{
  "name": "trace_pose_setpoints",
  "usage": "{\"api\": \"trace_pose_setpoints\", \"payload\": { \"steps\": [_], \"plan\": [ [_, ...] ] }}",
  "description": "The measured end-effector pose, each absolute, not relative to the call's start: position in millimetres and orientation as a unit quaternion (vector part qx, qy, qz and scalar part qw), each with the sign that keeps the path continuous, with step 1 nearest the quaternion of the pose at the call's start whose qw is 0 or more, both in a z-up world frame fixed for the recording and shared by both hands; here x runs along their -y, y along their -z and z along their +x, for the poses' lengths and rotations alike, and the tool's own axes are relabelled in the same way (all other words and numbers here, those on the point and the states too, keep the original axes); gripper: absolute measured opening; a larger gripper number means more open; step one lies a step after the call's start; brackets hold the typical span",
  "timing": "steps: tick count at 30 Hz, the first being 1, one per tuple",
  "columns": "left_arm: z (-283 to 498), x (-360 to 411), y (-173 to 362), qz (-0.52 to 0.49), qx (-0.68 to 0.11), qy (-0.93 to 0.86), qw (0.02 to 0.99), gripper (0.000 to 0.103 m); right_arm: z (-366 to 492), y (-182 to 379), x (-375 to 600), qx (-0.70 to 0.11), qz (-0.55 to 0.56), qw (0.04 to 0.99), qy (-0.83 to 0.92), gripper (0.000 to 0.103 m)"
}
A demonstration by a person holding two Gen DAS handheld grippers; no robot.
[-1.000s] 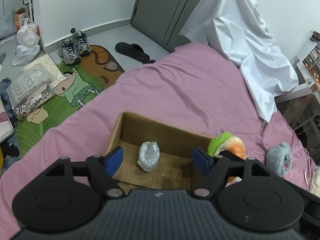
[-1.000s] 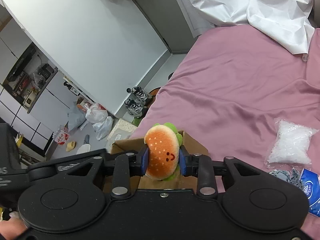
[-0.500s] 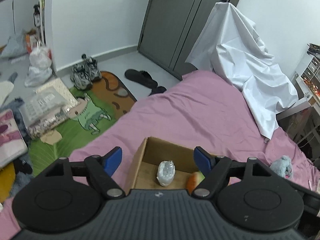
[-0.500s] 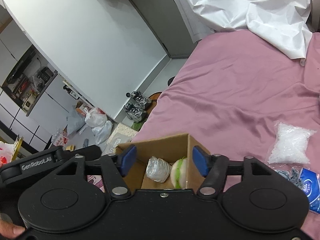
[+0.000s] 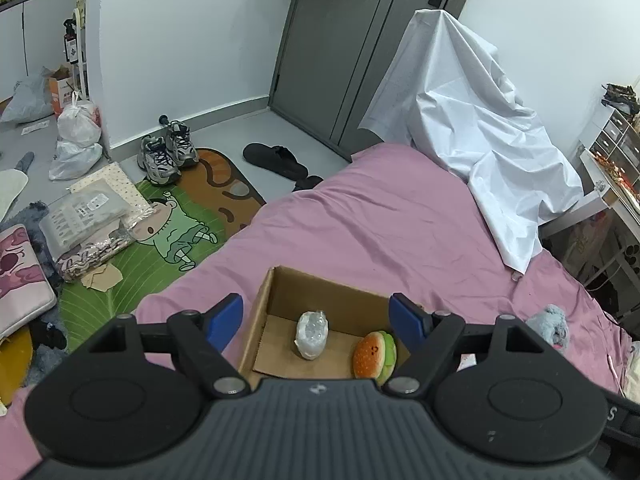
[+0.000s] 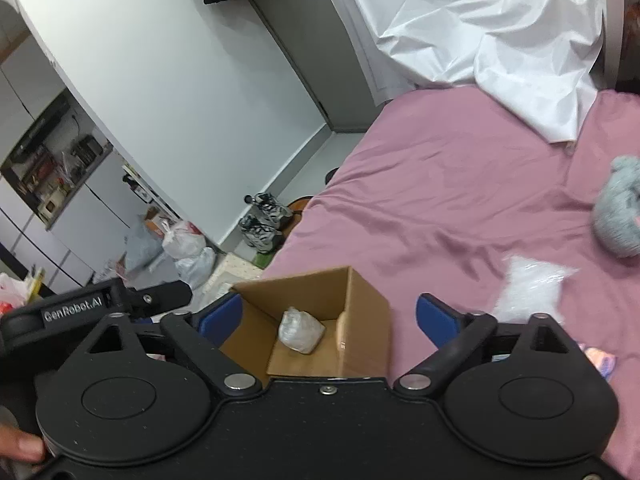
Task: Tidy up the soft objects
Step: 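Open left tool dropping the pouch in the box while right tool releases the burger, then move both tools toward the grey fluffy plush ball on the bed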
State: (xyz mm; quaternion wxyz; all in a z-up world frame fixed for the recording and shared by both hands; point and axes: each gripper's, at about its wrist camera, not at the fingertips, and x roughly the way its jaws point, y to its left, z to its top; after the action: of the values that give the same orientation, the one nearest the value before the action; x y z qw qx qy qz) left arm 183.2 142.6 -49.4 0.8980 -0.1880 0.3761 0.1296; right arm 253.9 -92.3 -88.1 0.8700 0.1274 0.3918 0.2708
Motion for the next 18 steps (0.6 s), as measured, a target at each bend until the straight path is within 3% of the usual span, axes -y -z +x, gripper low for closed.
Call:
{"api": "trace_pose_setpoints", "payload": {
  "steps": [12,18],
  "plan": [
    [183,-114,33,-0.176,-0.416,-0.124,0.884,0.080,261,69,140,-0.414,0.111,0.865,-0.262,0.098],
    [182,-96,32,-0.170,-0.433,-0.126,0.876,0.089,267,70,167,-0.428,0.109,0.858,-0.261,0.099]
  ]
}}
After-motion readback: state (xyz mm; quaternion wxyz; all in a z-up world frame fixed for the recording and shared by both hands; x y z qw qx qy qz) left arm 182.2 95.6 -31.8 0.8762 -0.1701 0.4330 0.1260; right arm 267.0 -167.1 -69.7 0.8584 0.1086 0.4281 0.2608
